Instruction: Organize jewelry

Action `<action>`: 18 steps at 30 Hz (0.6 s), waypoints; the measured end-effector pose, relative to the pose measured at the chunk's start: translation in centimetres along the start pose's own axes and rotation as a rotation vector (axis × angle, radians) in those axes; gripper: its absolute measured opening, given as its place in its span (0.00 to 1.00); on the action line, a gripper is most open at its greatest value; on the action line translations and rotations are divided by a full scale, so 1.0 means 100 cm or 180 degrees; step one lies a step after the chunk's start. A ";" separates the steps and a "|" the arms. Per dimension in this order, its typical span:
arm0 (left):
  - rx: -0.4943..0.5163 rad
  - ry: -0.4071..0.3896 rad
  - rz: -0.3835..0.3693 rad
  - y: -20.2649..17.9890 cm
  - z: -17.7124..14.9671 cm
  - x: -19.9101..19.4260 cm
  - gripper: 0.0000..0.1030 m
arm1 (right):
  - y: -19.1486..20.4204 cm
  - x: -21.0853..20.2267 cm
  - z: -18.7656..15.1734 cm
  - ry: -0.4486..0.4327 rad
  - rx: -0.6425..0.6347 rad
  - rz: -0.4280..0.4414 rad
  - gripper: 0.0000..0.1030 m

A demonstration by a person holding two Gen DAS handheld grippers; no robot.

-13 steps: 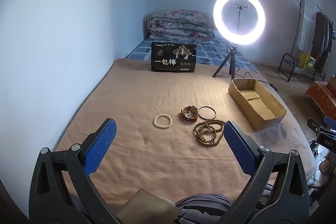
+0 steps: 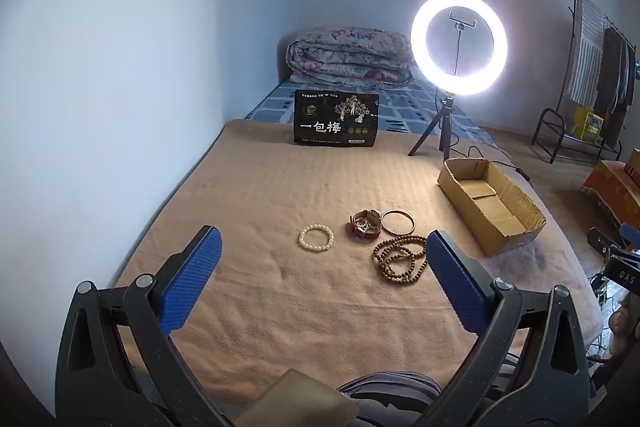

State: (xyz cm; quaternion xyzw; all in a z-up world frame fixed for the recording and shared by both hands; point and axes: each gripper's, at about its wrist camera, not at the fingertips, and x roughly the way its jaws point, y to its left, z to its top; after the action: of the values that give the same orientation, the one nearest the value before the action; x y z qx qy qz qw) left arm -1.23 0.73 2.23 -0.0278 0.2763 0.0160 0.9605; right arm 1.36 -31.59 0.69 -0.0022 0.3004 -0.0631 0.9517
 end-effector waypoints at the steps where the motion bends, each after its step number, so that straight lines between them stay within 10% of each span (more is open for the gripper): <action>1: 0.0001 -0.0003 0.0003 0.000 0.001 -0.001 1.00 | 0.001 0.000 0.001 -0.0003 -0.0007 -0.0002 1.00; 18: 0.0004 -0.0029 0.0026 0.001 0.002 0.001 1.00 | 0.003 0.002 -0.004 0.0013 -0.0024 0.0030 0.99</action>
State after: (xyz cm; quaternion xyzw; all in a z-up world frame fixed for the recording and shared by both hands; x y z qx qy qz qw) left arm -1.02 0.86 2.33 -0.0260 0.2721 0.0198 0.9617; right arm 1.34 -31.32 0.25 -0.0043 0.3026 -0.0575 0.9514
